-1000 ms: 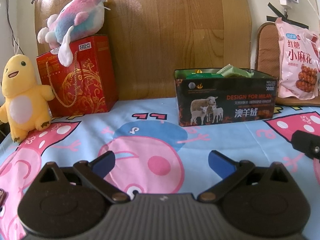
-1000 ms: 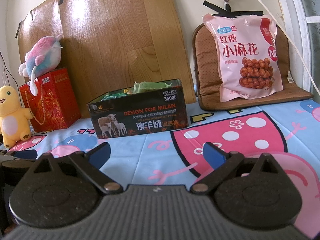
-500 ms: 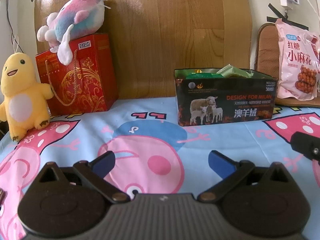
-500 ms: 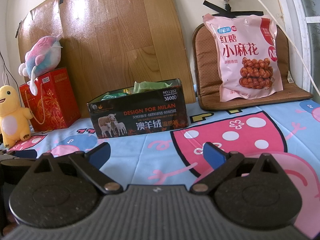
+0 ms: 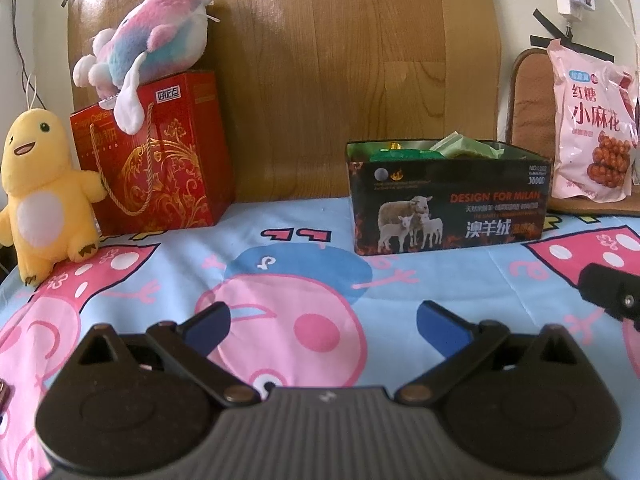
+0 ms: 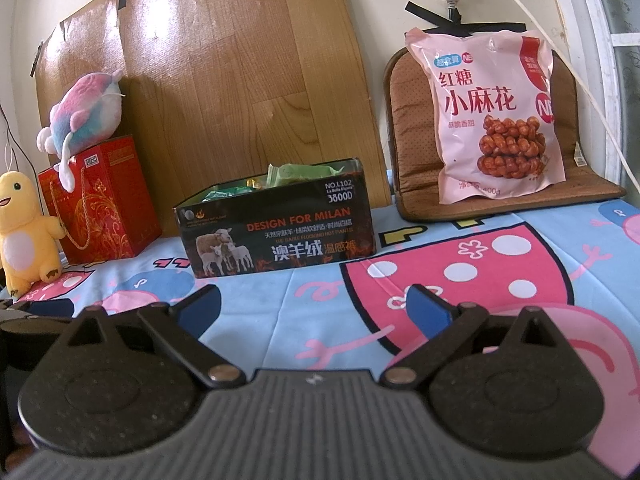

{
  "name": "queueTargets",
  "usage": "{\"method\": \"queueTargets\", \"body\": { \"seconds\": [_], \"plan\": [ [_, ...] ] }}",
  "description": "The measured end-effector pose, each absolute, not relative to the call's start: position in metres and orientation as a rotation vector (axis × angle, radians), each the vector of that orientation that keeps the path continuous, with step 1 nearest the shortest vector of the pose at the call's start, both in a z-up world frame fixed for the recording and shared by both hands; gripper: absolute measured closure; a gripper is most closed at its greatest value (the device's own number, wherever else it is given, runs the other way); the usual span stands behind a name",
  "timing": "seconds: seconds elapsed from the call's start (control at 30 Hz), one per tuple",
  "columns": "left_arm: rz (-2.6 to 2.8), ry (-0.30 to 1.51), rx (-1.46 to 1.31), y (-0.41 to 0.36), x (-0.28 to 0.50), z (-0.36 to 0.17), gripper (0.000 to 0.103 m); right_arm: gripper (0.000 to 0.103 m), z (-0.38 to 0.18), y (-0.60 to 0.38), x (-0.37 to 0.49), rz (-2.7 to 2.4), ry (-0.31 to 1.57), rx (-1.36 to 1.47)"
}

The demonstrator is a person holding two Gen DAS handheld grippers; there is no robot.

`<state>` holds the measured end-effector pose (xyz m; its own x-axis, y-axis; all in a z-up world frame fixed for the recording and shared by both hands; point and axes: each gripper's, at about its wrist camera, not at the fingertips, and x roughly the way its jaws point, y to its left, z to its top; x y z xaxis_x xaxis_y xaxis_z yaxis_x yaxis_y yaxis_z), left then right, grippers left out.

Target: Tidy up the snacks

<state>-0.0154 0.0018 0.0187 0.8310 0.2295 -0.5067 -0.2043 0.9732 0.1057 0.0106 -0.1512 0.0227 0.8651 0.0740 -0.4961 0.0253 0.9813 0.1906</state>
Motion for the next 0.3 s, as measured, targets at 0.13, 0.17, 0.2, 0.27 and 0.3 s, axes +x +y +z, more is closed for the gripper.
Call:
{"method": "queueTargets", "body": {
  "seconds": [0.13,0.17,0.2,0.27,0.3],
  "plan": [
    [0.211,0.514,0.058,-0.0005,-0.0193,0.0206,0.001,0.003,0.0228,-0.1511,0.0106,0.026,0.526,0.194],
    [0.208,0.503,0.067,-0.0022,-0.0211,0.0210,0.001,0.003,0.0228,-0.1511,0.0105,0.026,0.526,0.194],
    [0.206,0.495,0.077,-0.0044,-0.0221,0.0212,0.001,0.003,0.0227,-0.1513,0.0100,0.026,0.526,0.195],
    [0.206,0.497,0.086,-0.0058,-0.0213,0.0208,0.000,0.003,0.0228,-0.1509,0.0105,0.025,0.526,0.194],
    [0.201,0.510,0.080,-0.0052,-0.0195,0.0202,0.000,0.003,0.0228,-0.1509,0.0103,0.025,0.526,0.194]
  ]
}}
